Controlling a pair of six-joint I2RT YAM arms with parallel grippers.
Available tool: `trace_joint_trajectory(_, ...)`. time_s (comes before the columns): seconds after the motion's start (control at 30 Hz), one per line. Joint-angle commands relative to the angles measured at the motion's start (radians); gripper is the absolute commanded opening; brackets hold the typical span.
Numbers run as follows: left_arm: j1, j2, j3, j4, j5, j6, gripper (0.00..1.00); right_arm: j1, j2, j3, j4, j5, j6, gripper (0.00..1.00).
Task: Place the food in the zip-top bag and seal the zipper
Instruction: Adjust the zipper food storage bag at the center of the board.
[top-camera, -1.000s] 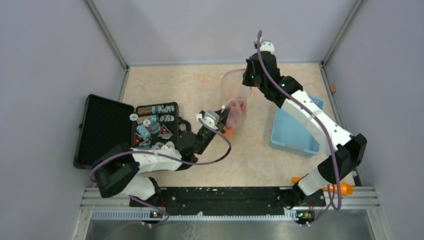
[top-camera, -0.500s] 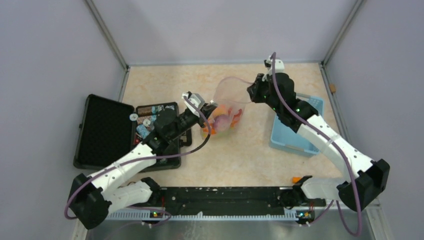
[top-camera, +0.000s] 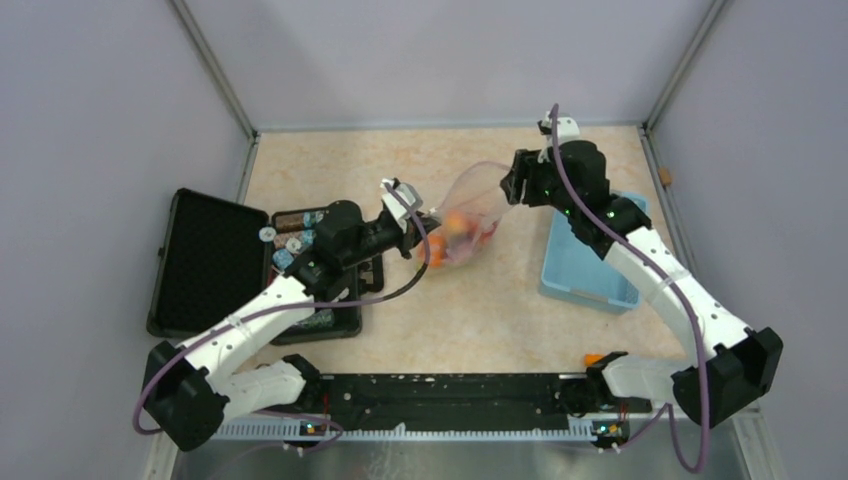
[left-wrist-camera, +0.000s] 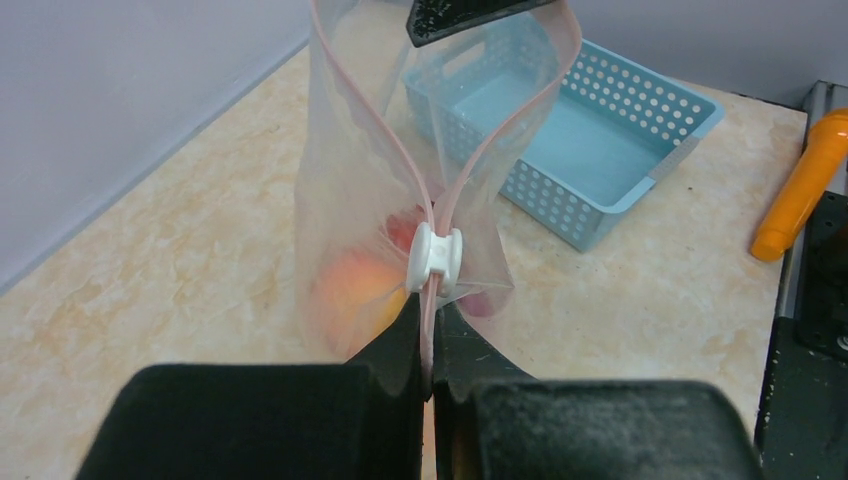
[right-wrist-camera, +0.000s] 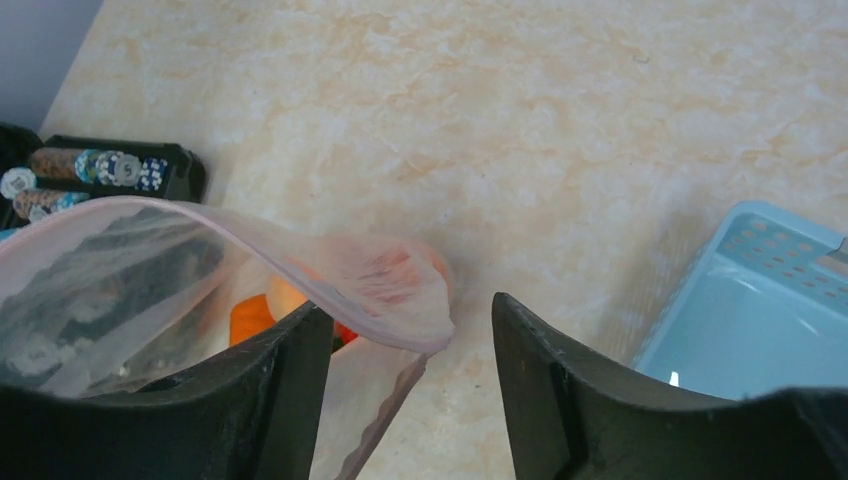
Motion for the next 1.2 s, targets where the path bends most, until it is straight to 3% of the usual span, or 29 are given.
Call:
trace_joint_trajectory(0.0, 0.006, -0.006, 0.02, 0.081, -0.067, -0.035, 0.0, -0.015, -0.061, 0.02, -0.022, -0.069, -0.079, 0.62)
trace_joint_trajectory(0.13, 0.006, 0.014, 0.026, 0.097, -0.063, -0.044, 0.0, -0.016, -0.101, 0.03, -0.021, -0.147, -0.142, 0.65)
trace_joint_trajectory(0.3, 0.008, 0.02, 0.04, 0.068, -0.065, -0.027, 0.0, -0.016, -0.194, -0.035, 0.088, -0.14, -0.236, 0.68)
trace_joint_trajectory(0.47, 0.009, 0.016, 0.04, 0.074, -0.072, -0.028, 0.0, -0.015, -0.193, -0.003, 0.13, -0.291, -0.275, 0.71)
trace_joint_trajectory(0.5, 0.008, 0.015, 0.041, 0.074, -0.076, -0.027, 0.0, -0.016, -0.191, -0.001, 0.139, -0.325, -0.317, 0.73)
trace_joint_trajectory(0.57, 0.01, 0.013, 0.039, 0.076, -0.074, -0.028, 0.0, -0.015, -0.203, -0.032, 0.177, -0.431, -0.438, 0.94)
trace_joint_trajectory(0.6, 0.011, 0.012, 0.042, 0.071, -0.074, -0.028, 0.0, -0.015, -0.214, -0.057, 0.181, -0.517, -0.526, 0.96)
trace_joint_trajectory(0.67, 0.011, 0.012, 0.04, 0.069, -0.073, -0.028, 0.0, -0.001, -0.241, -0.103, 0.197, -0.607, -0.72, 0.97)
trace_joint_trajectory(0.77, 0.012, 0.011, 0.038, 0.067, -0.071, -0.028, 0.0, 0.004, -0.233, -0.091, 0.186, -0.608, -0.845, 0.98)
trace_joint_trajectory(0.9, 0.012, 0.001, 0.03, 0.068, -0.068, -0.036, 0.0, 0.005, -0.169, 0.016, -0.049, -0.701, -1.087, 0.98)
trace_joint_trajectory(1.0, 0.012, -0.007, 0.03, 0.052, -0.058, -0.028, 0.0, 0.007, -0.163, 0.015, -0.004, -0.703, -1.149, 0.98)
trace_joint_trajectory(1.17, 0.012, -0.015, 0.03, 0.04, -0.048, -0.031, 0.0, 0.019, -0.137, 0.054, -0.119, -0.864, -1.356, 0.98)
